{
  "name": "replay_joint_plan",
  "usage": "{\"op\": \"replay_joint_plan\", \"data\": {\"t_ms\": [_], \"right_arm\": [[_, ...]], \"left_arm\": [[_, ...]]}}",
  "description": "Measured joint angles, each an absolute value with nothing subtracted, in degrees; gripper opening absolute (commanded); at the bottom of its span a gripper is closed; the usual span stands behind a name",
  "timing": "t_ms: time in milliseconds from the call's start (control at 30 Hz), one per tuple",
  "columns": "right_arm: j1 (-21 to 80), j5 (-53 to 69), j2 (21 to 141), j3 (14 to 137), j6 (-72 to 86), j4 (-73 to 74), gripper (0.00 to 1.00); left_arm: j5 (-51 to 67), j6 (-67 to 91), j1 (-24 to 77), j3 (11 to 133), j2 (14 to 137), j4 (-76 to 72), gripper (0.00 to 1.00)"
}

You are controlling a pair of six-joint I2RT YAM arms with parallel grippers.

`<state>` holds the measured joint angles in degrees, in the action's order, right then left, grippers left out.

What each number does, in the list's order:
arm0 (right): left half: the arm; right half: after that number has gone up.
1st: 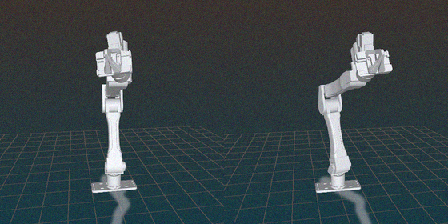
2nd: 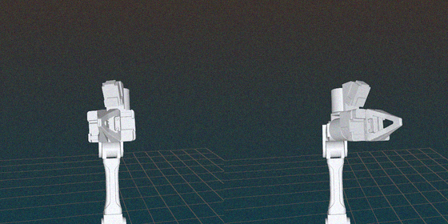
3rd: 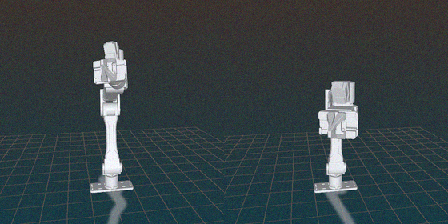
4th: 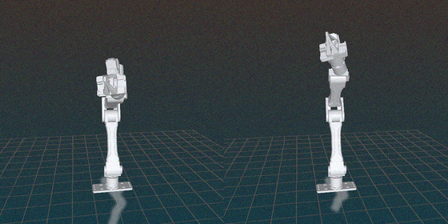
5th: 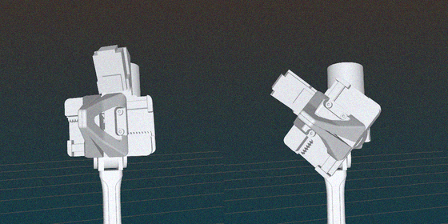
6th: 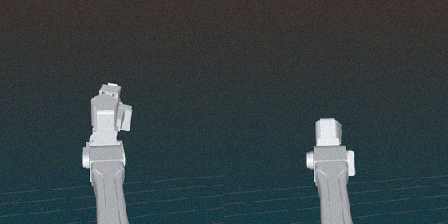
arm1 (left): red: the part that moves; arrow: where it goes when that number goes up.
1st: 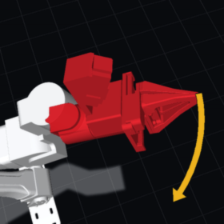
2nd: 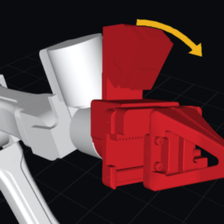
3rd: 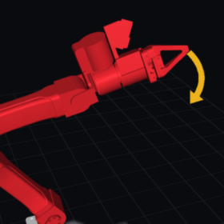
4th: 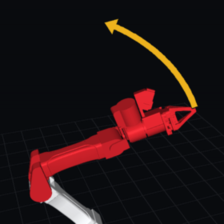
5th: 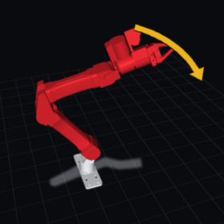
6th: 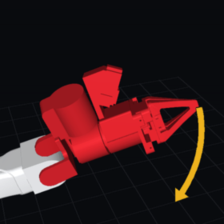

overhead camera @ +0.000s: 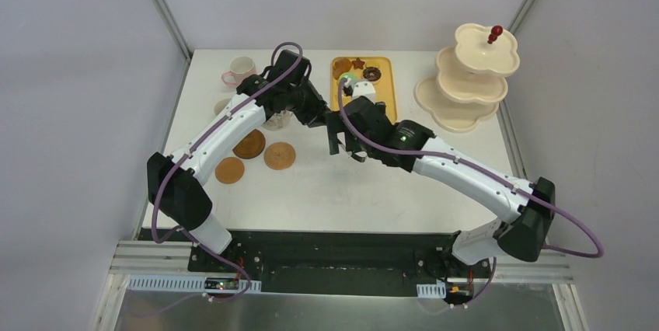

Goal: Serve the afternoon tea
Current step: Adjust the clamp.

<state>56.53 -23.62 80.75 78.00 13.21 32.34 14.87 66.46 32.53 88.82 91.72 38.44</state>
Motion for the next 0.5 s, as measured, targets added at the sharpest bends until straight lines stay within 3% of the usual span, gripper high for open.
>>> {"op": "replay_joint_plan", "data": {"t_ms": [233, 333, 500], "right_arm": [[57.8, -28.6, 85.7, 82.3, 12.5, 36.1, 0.93], [58.0, -29.1, 85.8, 82.4, 12.8, 36.4, 0.84], [58.4, -29.3, 85.8, 82.4, 14.3, 36.8, 0.83]], "left_arm": [[14.0, 66.4, 32.5, 89.3, 91.9, 39.7, 0.0], [14.1, 66.2, 32.5, 89.3, 91.9, 39.6, 0.0], [14.5, 65.1, 32.5, 89.3, 91.9, 39.0, 0.16]]}}
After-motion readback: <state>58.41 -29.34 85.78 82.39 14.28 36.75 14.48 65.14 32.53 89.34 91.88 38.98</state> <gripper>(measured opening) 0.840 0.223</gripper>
